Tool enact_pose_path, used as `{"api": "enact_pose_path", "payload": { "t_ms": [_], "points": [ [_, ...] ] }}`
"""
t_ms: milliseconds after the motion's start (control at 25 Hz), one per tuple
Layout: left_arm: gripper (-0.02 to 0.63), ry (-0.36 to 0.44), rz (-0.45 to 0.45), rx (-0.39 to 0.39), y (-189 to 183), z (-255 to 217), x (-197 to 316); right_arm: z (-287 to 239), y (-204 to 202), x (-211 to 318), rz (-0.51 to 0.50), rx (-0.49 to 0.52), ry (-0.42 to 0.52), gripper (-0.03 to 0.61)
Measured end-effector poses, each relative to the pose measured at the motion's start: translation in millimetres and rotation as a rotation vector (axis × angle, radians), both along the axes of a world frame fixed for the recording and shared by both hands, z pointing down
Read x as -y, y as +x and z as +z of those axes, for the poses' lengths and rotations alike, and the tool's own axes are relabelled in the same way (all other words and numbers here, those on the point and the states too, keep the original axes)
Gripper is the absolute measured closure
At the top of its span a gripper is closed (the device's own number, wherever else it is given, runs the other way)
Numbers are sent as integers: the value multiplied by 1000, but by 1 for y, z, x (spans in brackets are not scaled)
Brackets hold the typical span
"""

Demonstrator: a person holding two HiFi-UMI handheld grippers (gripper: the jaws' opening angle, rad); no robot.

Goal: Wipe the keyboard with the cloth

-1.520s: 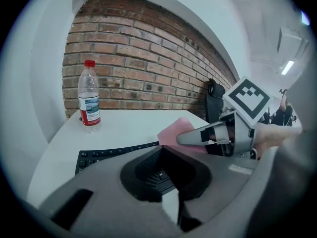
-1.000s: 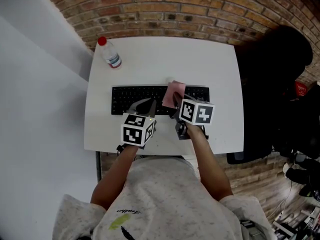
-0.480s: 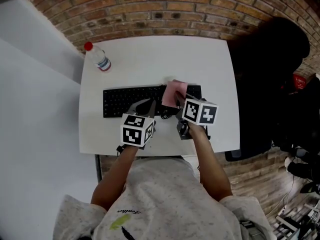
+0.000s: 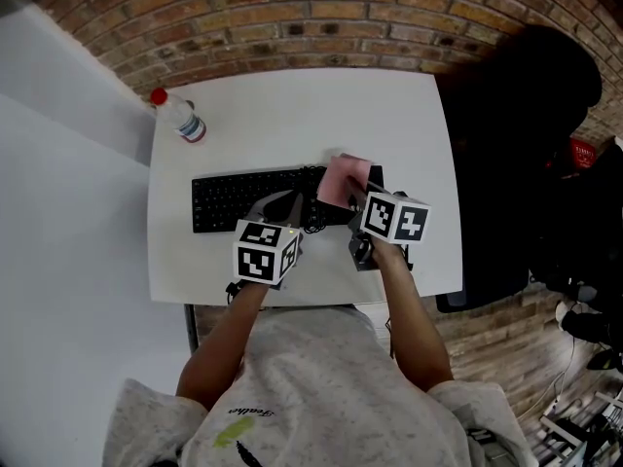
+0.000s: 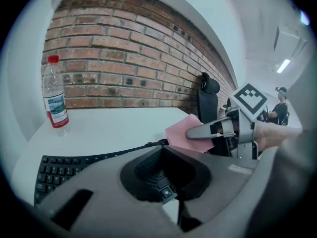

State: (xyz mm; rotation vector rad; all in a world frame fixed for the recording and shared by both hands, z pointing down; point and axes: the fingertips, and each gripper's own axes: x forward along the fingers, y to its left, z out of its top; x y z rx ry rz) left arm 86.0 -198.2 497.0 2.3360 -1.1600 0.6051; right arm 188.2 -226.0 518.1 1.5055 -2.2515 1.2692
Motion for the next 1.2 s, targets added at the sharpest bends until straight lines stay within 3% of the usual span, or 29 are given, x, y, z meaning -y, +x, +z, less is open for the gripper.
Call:
{"api": "enact_pose_path", "payload": {
  "t_ms": [1200],
  "points": [
    [620,7,61,15,26,-2,14,6,86,0,133,-68,5,558]
  ]
}}
